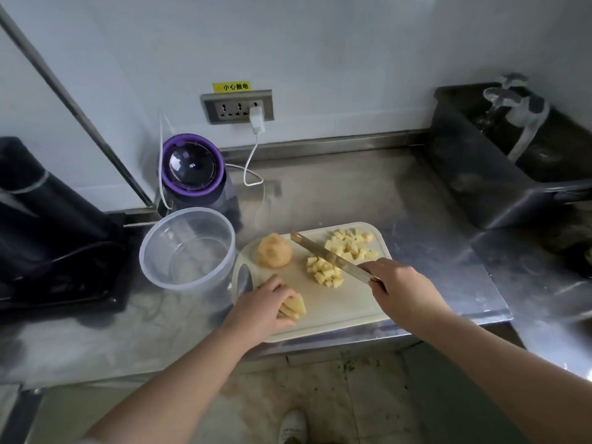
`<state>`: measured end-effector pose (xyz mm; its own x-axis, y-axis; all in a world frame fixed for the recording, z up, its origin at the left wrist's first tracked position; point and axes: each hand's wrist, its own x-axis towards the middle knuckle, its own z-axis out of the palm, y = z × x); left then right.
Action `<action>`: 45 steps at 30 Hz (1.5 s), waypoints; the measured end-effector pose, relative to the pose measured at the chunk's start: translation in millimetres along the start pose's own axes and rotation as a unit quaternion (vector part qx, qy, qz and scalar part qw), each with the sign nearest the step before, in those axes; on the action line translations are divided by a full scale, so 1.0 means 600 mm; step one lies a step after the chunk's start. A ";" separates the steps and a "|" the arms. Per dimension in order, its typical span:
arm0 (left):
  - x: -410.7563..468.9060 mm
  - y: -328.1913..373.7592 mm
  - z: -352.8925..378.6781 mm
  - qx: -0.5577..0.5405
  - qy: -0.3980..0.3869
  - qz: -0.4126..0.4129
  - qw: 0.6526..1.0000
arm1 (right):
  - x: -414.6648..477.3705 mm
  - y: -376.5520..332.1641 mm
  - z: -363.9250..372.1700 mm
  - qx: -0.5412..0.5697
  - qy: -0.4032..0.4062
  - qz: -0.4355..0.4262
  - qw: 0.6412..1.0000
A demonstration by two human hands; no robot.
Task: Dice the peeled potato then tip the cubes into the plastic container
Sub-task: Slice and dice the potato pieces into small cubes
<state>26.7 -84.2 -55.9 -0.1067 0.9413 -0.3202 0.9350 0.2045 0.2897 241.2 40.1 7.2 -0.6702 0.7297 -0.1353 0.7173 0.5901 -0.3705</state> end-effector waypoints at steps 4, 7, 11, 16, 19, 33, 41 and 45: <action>-0.001 -0.004 -0.008 -0.029 -0.014 0.015 0.999 | -0.001 -0.001 0.004 -0.002 -0.010 0.001 1.000; 0.013 -0.004 -0.015 0.007 -0.053 0.052 0.997 | -0.006 0.000 0.006 -0.001 -0.019 0.003 1.000; 0.033 0.000 -0.027 0.068 -0.066 0.071 0.993 | -0.010 0.004 0.005 -0.005 -0.030 0.006 1.000; 0.037 -0.001 -0.028 0.080 -0.068 0.074 0.992 | -0.015 0.010 0.003 -0.002 -0.035 0.012 0.999; 0.039 0.009 -0.020 0.027 -0.043 0.040 0.998 | -0.020 0.007 0.004 0.001 -0.047 0.013 0.999; 0.024 0.040 0.031 -0.174 0.107 -0.136 0.970 | -0.037 -0.002 0.044 -0.066 -0.152 0.013 0.986; 0.016 0.033 0.043 -0.127 0.130 -0.086 0.980 | -0.035 0.000 0.056 -0.075 -0.178 -0.017 0.981; 0.009 0.031 0.050 -0.116 0.144 -0.051 0.981 | -0.038 -0.003 0.055 -0.107 -0.213 -0.040 0.970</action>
<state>53.8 -83.1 -79.3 -0.3185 0.9426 -0.1006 0.8156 0.3266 0.4776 249.0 10.8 -19.4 -0.7108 0.4967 -0.4981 0.6523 0.7304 -0.2026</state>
